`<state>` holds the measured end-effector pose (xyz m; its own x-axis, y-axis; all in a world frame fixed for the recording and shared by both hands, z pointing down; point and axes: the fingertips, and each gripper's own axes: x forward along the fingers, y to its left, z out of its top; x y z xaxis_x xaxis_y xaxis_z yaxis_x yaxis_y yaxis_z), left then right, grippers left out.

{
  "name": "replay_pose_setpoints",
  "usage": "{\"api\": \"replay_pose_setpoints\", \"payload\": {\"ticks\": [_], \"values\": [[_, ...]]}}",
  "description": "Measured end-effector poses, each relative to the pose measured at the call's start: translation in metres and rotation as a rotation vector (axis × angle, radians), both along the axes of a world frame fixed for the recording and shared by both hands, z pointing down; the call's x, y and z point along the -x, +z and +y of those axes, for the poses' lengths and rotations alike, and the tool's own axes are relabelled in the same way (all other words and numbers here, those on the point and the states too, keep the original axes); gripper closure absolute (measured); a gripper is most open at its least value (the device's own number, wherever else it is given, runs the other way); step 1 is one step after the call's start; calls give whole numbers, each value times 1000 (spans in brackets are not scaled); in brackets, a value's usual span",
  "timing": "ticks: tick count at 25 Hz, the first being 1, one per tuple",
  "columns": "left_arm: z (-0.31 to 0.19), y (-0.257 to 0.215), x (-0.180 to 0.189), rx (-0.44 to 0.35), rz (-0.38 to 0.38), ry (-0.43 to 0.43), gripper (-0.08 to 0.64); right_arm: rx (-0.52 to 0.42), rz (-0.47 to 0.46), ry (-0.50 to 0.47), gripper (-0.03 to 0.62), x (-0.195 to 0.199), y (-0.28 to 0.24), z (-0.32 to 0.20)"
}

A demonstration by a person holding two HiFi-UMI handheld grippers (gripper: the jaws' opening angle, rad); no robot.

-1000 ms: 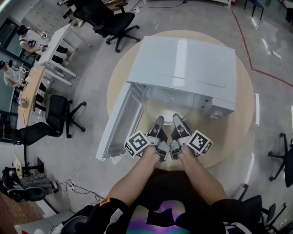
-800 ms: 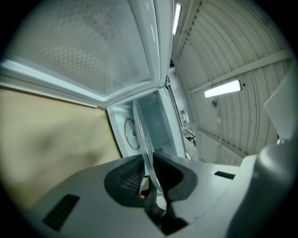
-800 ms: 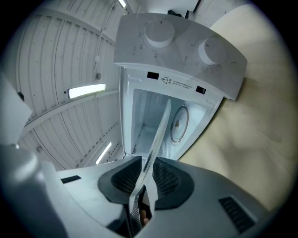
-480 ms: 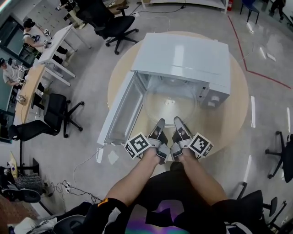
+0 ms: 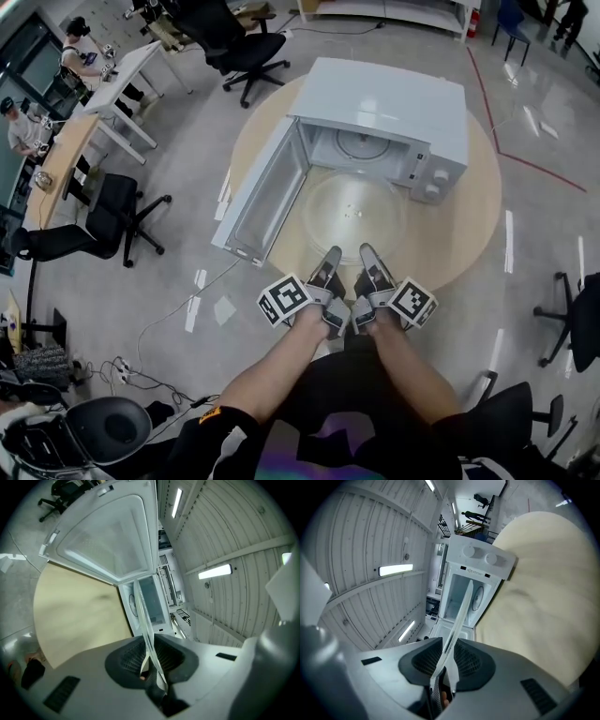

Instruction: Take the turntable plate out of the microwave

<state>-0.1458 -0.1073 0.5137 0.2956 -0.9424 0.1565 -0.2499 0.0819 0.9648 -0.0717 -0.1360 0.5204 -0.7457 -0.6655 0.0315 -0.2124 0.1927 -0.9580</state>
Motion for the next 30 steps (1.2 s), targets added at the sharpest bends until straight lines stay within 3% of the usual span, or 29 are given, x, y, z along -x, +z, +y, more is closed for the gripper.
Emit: {"api": "replay_pose_setpoints", "payload": {"ticks": [3, 13, 30], "values": [[23, 7, -6, 6, 10, 6, 466, -2, -22, -3, 512, -3, 1, 23], [62, 28, -25, 51, 43, 27, 466, 60, 60, 0, 512, -25, 28, 64], [64, 89, -40, 139, 60, -8, 466, 141, 94, -40, 511, -39, 89, 63]]}}
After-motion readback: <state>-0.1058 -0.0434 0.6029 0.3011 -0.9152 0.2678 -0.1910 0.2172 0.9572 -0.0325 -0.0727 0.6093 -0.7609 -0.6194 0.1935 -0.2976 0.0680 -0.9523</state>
